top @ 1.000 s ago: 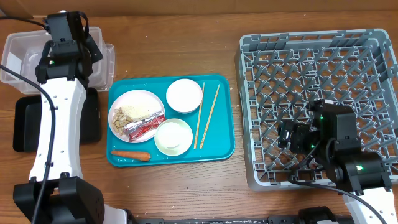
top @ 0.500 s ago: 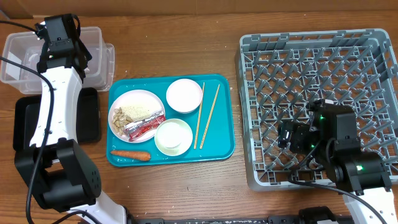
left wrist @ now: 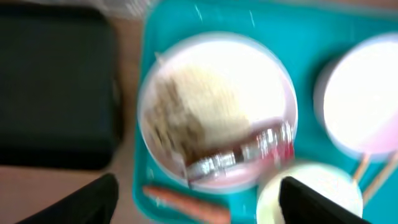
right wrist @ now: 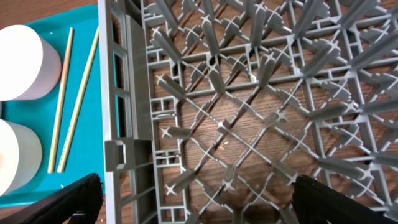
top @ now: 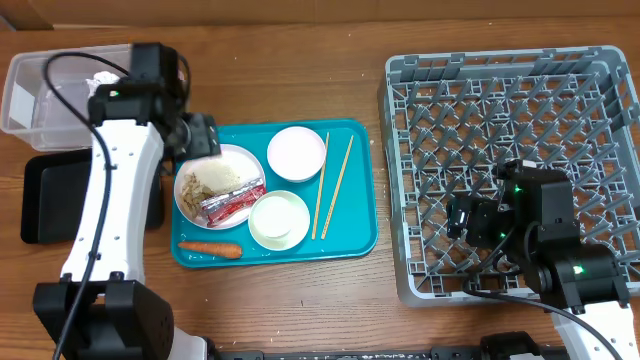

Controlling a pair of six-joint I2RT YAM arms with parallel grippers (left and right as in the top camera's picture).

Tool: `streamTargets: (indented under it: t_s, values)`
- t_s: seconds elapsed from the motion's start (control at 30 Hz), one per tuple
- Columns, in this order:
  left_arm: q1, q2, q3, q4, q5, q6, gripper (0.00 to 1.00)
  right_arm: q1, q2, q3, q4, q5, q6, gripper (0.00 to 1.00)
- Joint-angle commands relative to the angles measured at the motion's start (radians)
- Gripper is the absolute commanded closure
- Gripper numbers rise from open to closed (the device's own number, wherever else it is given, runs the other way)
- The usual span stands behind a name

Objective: Sort waste into correct bins and load items into the dishwasher
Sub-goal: 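Return the left gripper to the plate and grasp the red wrapper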

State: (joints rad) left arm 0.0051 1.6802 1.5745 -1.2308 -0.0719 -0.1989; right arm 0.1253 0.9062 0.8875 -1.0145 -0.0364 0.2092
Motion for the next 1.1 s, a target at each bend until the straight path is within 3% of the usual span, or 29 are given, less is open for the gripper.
streamTargets:
  t_s: [0.0, 0.23, 0.53, 0.63, 0.83, 0.93, 0.97, 1.07]
  values:
    - [-0.044, 0.034, -0.049, -0.047, 0.065, 0.174, 0.10, 0.003, -0.005, 0.024, 0.002, 0.010, 0.001, 0.00]
    - [-0.063, 0.111, -0.204, 0.032, 0.061, 0.354, 0.02, 0.003, -0.005, 0.024, 0.002, 0.010, 0.001, 0.00]
    - [-0.063, 0.227, -0.218, 0.136, 0.028, 0.364, 0.02, 0.003, -0.005, 0.024, 0.002, 0.009, 0.001, 0.00]
    - [-0.064, 0.253, -0.218, 0.124, 0.027, 0.364, 0.19, 0.003, -0.005, 0.024, 0.002, 0.009, 0.001, 0.00]
    - [-0.065, 0.255, -0.215, 0.098, 0.016, 0.363, 0.71, 0.003, -0.005, 0.024, 0.002, 0.009, 0.001, 0.00]
    - [-0.064, 0.251, -0.201, 0.079, 0.016, 0.362, 0.91, 0.003, -0.005, 0.024, 0.002, 0.010, 0.001, 0.00]
    - [-0.064, 0.249, -0.190, 0.069, 0.016, 0.360, 0.96, 0.003, -0.005, 0.024, 0.002, 0.009, 0.001, 0.00]
    - [-0.064, 0.247, -0.136, 0.028, 0.016, 0.355, 0.96, 0.003, -0.005, 0.024, 0.002, 0.010, 0.001, 0.00]
